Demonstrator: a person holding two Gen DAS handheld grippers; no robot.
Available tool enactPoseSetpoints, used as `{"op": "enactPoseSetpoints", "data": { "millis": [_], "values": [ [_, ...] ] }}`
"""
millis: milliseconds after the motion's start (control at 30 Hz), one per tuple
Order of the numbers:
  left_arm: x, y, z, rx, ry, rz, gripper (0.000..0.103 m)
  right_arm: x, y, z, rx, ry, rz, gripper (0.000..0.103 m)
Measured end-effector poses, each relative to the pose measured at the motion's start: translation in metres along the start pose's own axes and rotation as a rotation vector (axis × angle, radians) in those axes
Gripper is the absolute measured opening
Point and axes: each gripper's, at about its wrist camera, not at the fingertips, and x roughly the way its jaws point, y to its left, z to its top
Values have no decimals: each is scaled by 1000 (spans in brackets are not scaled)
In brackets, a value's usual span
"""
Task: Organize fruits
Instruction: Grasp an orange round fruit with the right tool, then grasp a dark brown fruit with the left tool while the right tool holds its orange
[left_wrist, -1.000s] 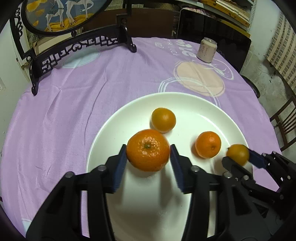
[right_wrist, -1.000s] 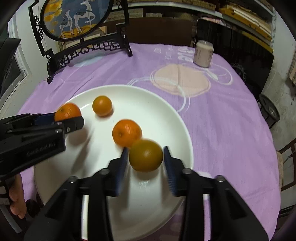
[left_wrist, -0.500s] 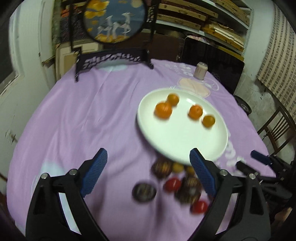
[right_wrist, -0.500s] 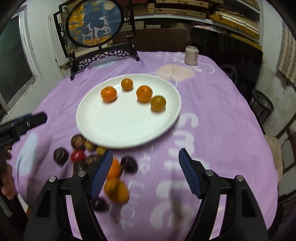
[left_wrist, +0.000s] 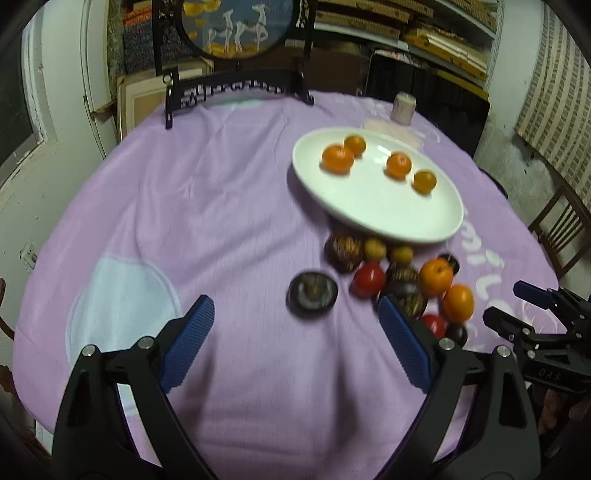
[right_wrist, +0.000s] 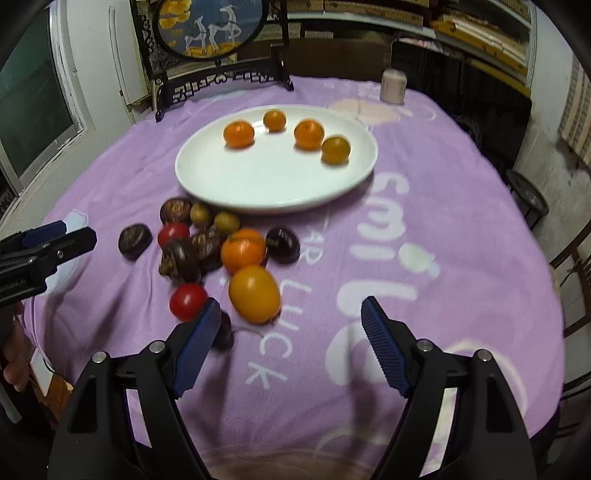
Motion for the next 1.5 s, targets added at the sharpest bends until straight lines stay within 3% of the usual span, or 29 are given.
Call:
{"op": "enactPoseSetpoints", "data": {
  "millis": [100, 200, 333, 367, 433, 667, 933, 967, 1033, 1100, 1133, 1500],
  "values": [
    [3, 3, -9, 1, 19, 3, 92, 3, 3, -4, -7, -4, 11, 74],
    [4, 8, -17, -3, 32, 4, 92, 4, 5, -5, -17, 6, 33, 57],
    [9, 12, -22, -10, 48, 6, 92, 17, 8, -3, -27, 29, 65, 49],
    [11, 12, -21, -13, 54, 5, 92, 27, 9, 0, -27, 49, 84, 48],
    [13, 12, -21, -14, 55, 6, 92, 41, 10, 4, -6, 75, 163, 36],
    [34, 9, -13, 17, 64, 47, 92, 29, 26, 6, -59, 41, 95, 35],
    [73, -4, 2, 26, 110, 36, 91, 18, 5, 1, 4, 38, 78, 35],
    [75, -5, 4, 24, 106, 40, 89, 18, 4, 0, 7, 37, 82, 35],
    [79, -10, 8, 37, 91, 64, 75, 17, 3, -1, 9, 35, 91, 35],
    [80, -15, 10, 52, 84, 57, 47, 17, 4, -1, 10, 35, 96, 35],
    [78, -18, 11, 50, 88, 25, 40, 16, 4, 0, 10, 34, 98, 35],
    [59, -30, 11, 49, 74, -15, 40, 11, 3, 5, 12, 11, 102, 35]
  ]
}}
